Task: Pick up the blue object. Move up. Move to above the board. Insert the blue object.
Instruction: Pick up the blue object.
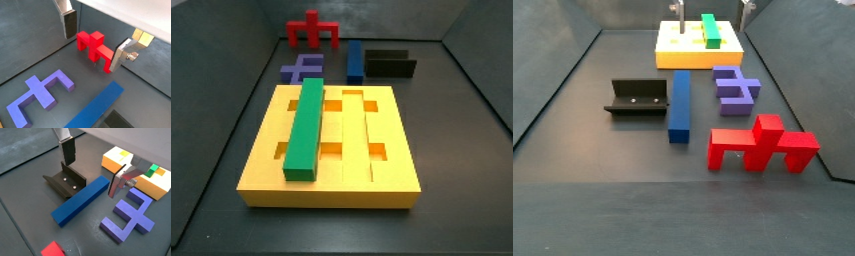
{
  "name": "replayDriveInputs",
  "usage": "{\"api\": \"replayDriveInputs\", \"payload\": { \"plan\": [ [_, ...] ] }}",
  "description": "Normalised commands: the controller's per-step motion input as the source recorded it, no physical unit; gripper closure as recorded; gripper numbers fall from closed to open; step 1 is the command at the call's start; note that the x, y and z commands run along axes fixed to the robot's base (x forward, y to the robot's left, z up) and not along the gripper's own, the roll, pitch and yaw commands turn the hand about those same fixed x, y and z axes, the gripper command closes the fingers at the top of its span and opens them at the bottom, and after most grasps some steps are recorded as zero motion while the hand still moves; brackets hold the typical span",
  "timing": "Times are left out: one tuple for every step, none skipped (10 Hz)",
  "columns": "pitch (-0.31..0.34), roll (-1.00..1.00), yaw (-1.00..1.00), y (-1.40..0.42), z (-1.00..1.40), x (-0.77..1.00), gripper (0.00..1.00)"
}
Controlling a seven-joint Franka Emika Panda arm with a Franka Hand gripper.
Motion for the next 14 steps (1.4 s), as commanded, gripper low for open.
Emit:
{"api": "replayDriveInputs", "payload": {
  "plan": [
    [0.02, 0.0, 0.0, -0.02, 0.0, 0.11, 0.0],
    [0.056, 0.07, -0.18, -0.43, -0.18, 0.43, 0.0],
    [0.041, 0.05, -0.11, -0.53, -0.48, 0.75, 0.0],
    [0.0, 0.0, -0.15, -0.55, -0.53, 0.78, 0.0],
    [0.0, -0.02, -0.14, -0.47, -0.55, 0.81, 0.0],
    [0.0, -0.11, -0.13, -0.26, -0.65, 0.87, 0.0],
    [0.0, -0.16, -0.14, 0.0, -0.76, 0.69, 0.0],
    [0.034, -0.15, -0.09, 0.23, -0.8, 0.51, 0.0],
    [0.013, -0.19, -0.01, 0.31, -0.78, 0.39, 0.0],
    [0.0, -0.19, 0.0, 0.26, -0.78, 0.25, 0.0],
    [0.0, -0.08, 0.06, -0.11, -0.88, 0.26, 0.0],
    [0.0, -0.03, 0.05, -0.22, -0.86, 0.18, 0.0],
    [0.0, -0.01, 0.03, -0.01, -0.81, 0.0, 0.0],
    [-0.06, 0.0, 0.09, 0.07, -0.45, -0.43, 0.0]
  ]
}}
